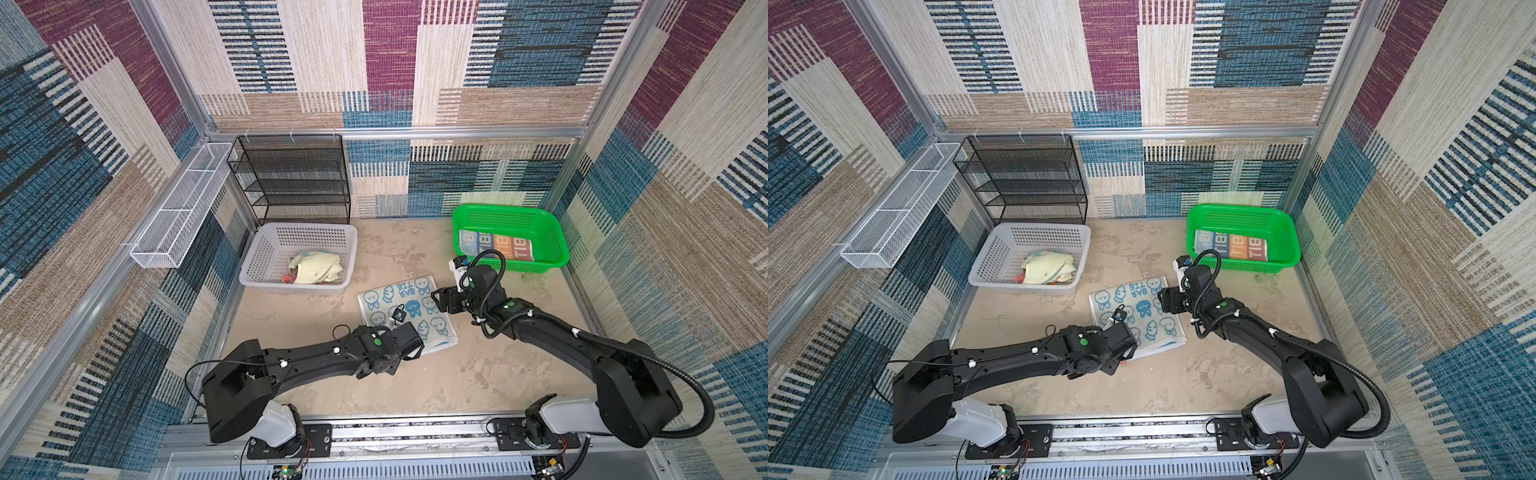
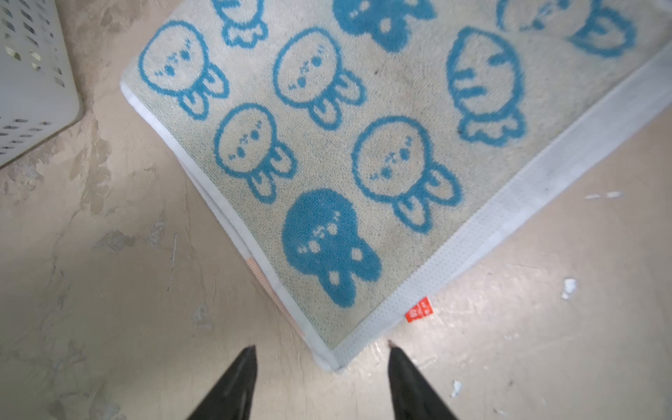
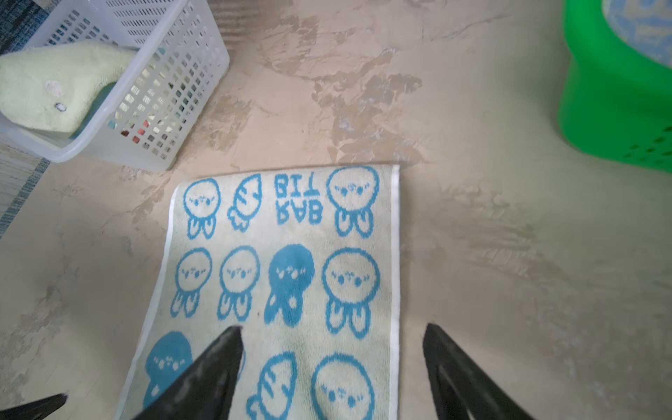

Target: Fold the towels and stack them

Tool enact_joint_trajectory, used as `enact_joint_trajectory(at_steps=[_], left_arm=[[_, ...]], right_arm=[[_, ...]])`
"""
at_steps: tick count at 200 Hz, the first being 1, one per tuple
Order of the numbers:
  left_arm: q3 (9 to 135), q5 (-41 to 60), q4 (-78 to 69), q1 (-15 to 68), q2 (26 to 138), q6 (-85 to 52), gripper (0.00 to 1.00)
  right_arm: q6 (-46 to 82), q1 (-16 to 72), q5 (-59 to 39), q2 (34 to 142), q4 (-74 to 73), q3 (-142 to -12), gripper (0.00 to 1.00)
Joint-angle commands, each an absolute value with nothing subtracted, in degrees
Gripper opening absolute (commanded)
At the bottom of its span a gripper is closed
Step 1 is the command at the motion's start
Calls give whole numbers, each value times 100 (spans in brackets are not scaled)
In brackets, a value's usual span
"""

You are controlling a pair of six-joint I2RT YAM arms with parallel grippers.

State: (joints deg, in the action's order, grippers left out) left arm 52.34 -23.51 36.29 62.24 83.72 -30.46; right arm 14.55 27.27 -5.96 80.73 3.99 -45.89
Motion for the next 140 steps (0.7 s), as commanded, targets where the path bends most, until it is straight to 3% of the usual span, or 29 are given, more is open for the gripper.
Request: enact_joint_trajectory(at_steps=[1,71,140], left_arm=[[5022,-2261,3006,6189,7989,-2777,80],[4974,-2428,2738,5024,7654,-3481,79],[5122,-2241,2617,4488,7877,-3350,78]], right_arm=[[1211,2708,-387,8640,105,-5093,75],[944,2524,-102,10813,505,-6813,57],[870,2487,-162,11704,693,-7444,48]])
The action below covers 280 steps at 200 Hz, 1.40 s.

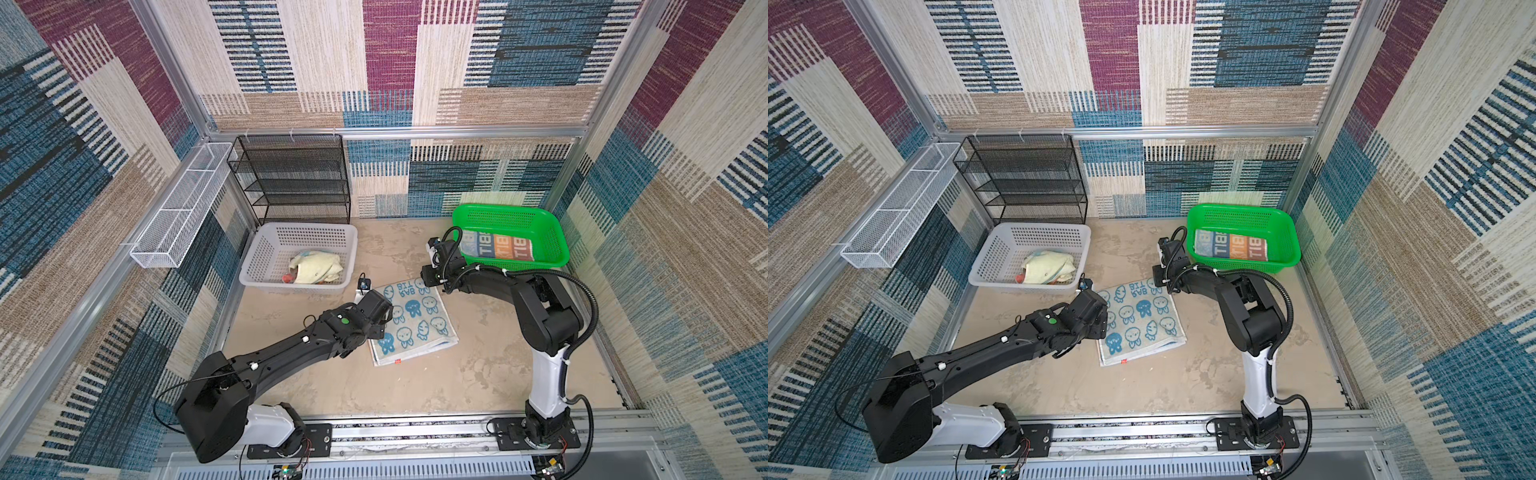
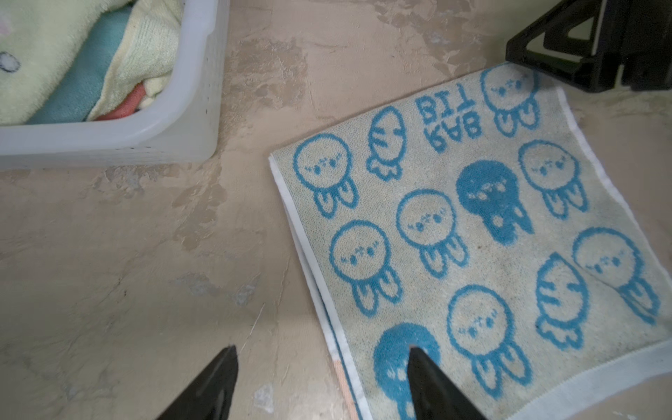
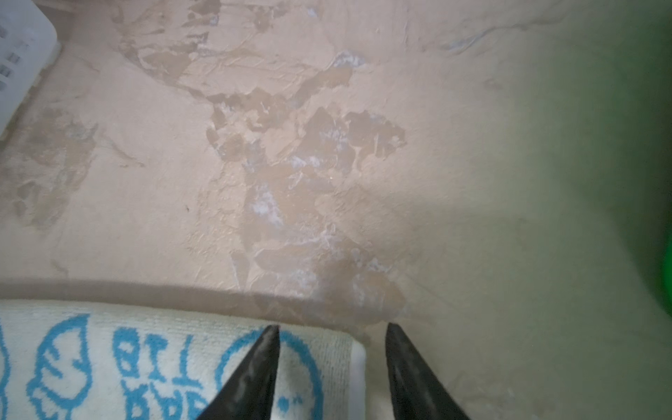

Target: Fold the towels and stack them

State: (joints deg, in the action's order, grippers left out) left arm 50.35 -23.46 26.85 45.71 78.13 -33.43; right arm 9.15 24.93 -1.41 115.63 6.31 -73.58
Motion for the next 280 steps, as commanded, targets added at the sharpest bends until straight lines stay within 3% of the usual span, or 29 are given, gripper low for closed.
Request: enact_joint_trajectory(at_steps=[1,31,88,188,280], left_arm=[[5123,-2241,2622,4485,7876,-3349,77],[5176,-2202,2631,4386,7952,-3279,78],[5428,-2019,2559,4228,8252,-3036,78],[7178,-1778,2909,3712,9969,-2610,75],[8460,-1750,3155,3193,11520,-2259,62]], right_arm=[[866,2487,-156,11714,689,-7444,48],[879,2487,-81,11838,706,-7411,41],[934,2471,-76,11505,357,-6941,0],[1055,2399,10,10373,-255,-5645,0],[1002,2400,58,10182,-358,-5370,0]])
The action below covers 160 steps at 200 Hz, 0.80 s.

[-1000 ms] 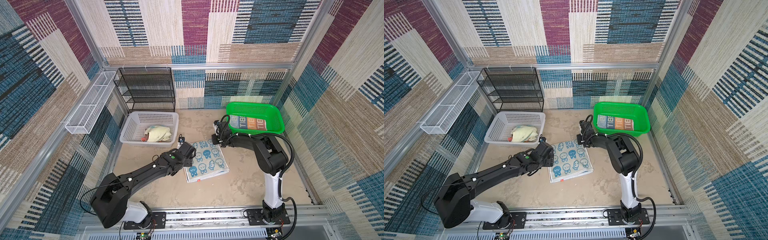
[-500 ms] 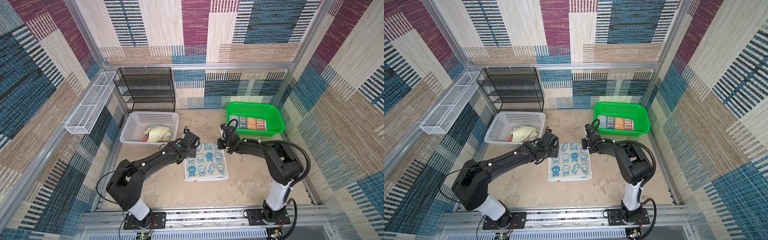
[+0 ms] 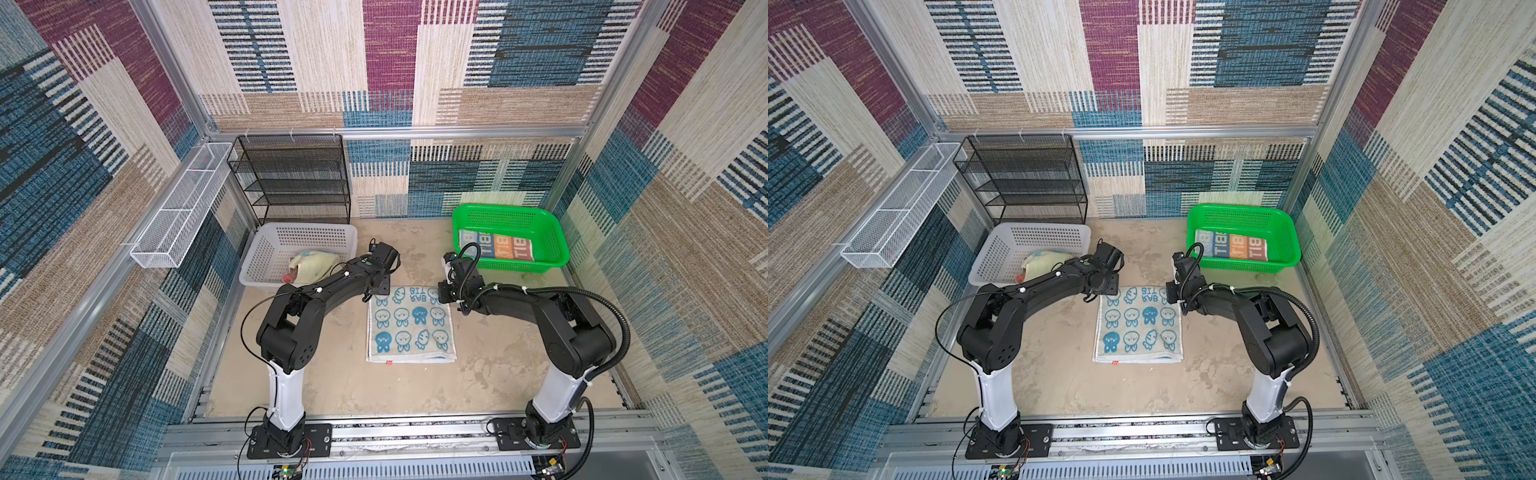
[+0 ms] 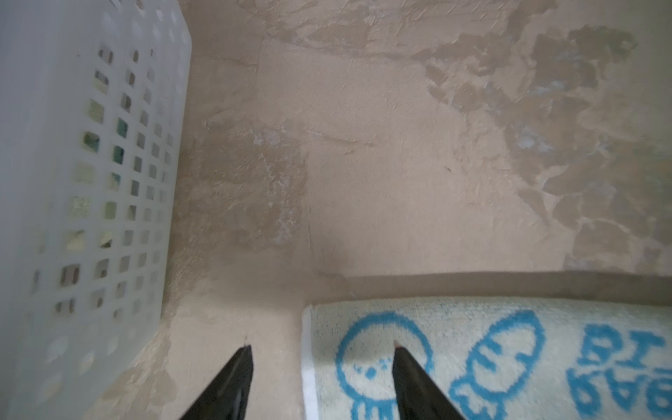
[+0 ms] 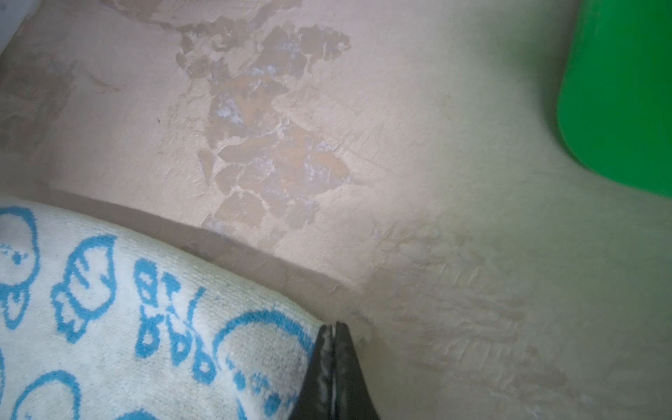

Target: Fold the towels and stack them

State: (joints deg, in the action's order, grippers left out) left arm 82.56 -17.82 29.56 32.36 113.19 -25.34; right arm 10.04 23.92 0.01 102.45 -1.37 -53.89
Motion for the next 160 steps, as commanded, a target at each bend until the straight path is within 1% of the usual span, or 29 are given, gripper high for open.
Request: enact_joint_trajectory(at_steps=[1,22,46,104,140,160], left_arm=[[8466,-1745,3159,3192,11530,-2259,62],[8681,-1757,3383,3182,11767,-2274,55],[8693,-1816,3470,3182,11922,-2395,51],[8630,-1807,3386,3139,12155,-2446,48],[8527,-1607,3267,3138,12252,-2393,37],[8416,-1516,3164,3138,12244,-2408,25]], right_arm=[[1002,2399,55,10180,-359,-5370,0],[1004,2399,61,10165,-380,-5362,0],[1002,2402,63,10160,-387,-5369,0],[973,2402,70,10160,-412,-5378,0],[976,2399,70,10160,-409,-5388,0],[973,2400,70,10169,-413,-5405,0]])
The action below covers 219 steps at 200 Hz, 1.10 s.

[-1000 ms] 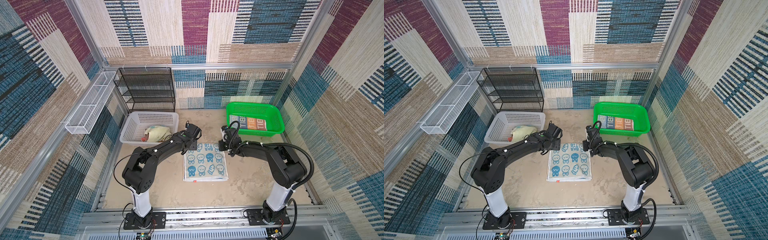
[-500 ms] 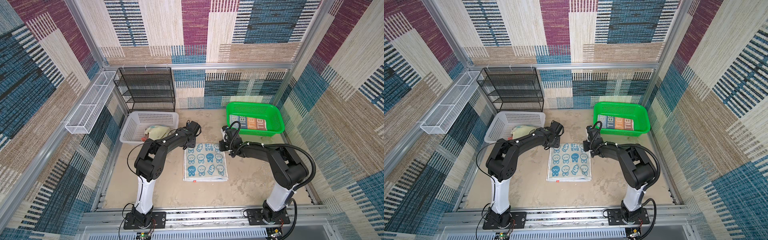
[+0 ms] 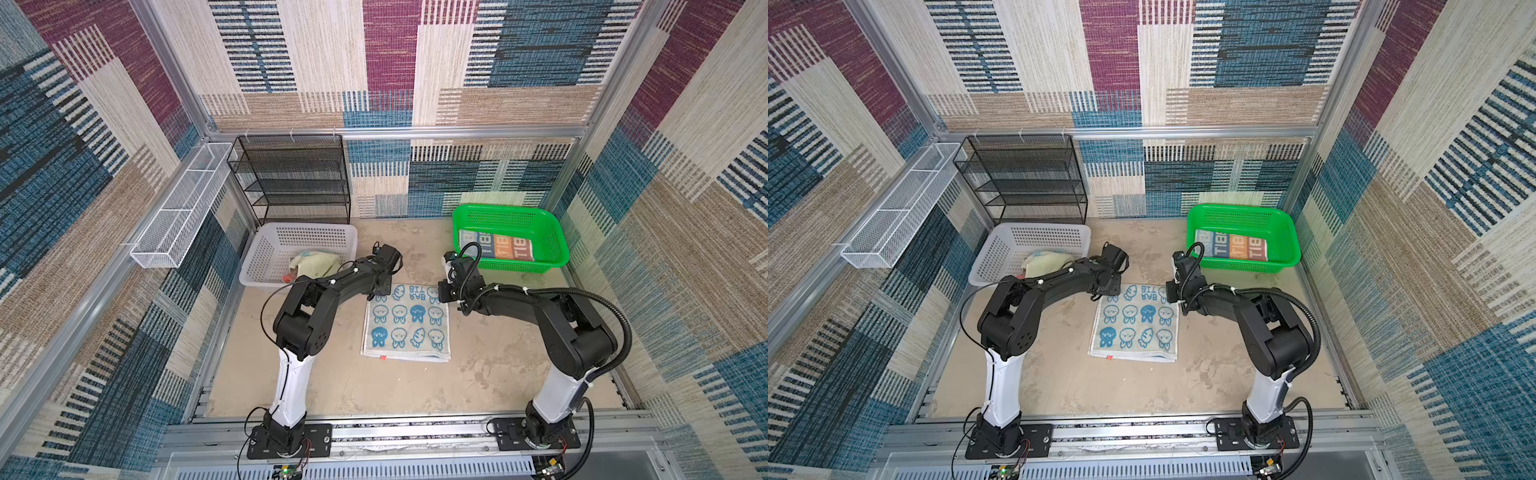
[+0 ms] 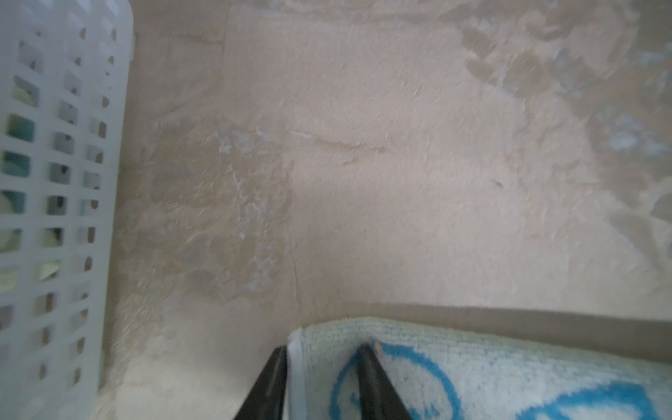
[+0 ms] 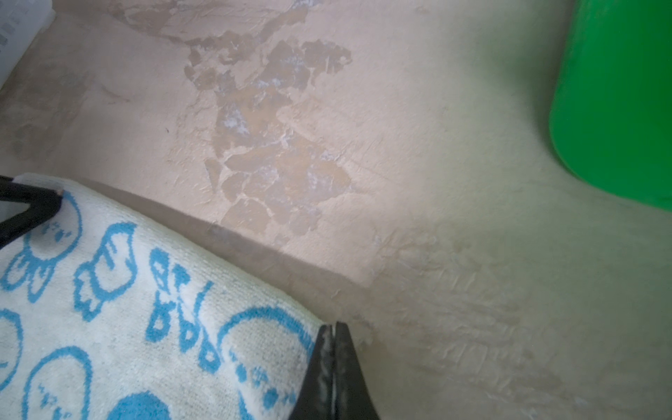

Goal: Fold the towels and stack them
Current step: 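Fold the far edge over toward the robot with both grippers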

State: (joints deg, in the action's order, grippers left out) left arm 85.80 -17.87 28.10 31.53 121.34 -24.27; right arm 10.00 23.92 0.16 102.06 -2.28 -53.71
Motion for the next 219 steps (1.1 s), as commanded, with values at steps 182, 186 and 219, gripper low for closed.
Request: enact_joint_trajectory(at_steps=[182,186,219], left_arm=[[7295,-1822,529,3137,10321,-1371,0],[7232,-1820,470,3138,10282,-1336,0],[6389,-1542,-40,3146,9730,-1266,0]], right_arm=[[747,1926,-236,10015,-407,-6416,0],[743,1926,-268,9988,-420,-6389,0],[780,1929,-456,9657,-501,-5852,0]])
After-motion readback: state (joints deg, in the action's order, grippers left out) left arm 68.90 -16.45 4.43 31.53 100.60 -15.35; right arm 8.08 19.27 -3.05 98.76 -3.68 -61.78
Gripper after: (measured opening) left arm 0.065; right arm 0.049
